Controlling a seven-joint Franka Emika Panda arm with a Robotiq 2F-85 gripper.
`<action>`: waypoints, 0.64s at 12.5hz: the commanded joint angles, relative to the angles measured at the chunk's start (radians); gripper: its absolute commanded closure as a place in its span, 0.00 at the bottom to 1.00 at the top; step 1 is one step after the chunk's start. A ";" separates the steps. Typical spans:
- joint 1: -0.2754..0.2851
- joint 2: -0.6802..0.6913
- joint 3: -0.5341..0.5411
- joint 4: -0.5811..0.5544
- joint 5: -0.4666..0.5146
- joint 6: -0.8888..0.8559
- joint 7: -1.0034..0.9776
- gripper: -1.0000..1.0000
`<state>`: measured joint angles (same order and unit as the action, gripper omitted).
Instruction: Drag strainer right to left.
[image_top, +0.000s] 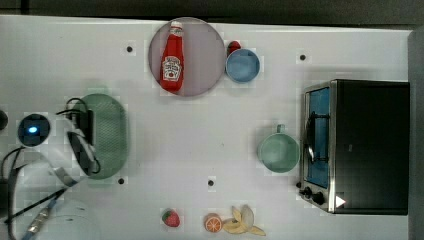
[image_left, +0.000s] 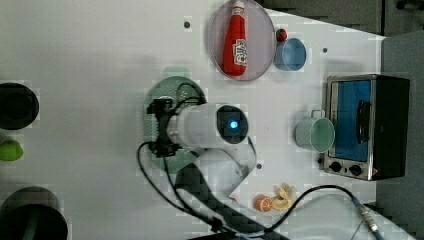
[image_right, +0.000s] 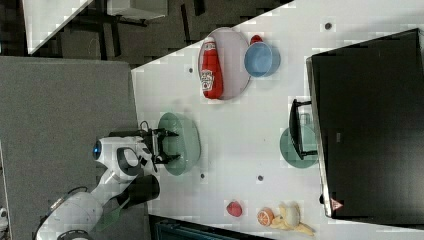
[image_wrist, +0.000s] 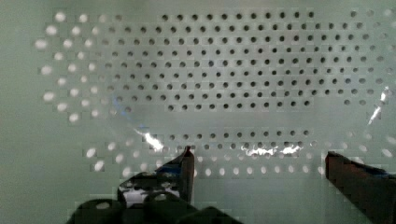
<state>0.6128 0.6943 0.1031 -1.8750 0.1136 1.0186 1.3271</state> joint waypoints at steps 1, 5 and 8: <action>0.050 0.022 -0.005 0.046 0.045 0.000 0.082 0.00; 0.058 -0.003 -0.014 0.066 0.048 -0.036 0.036 0.00; 0.052 -0.138 -0.069 0.060 0.045 -0.244 -0.168 0.00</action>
<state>0.6997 0.6665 0.0880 -1.8271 0.1710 0.8267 1.2754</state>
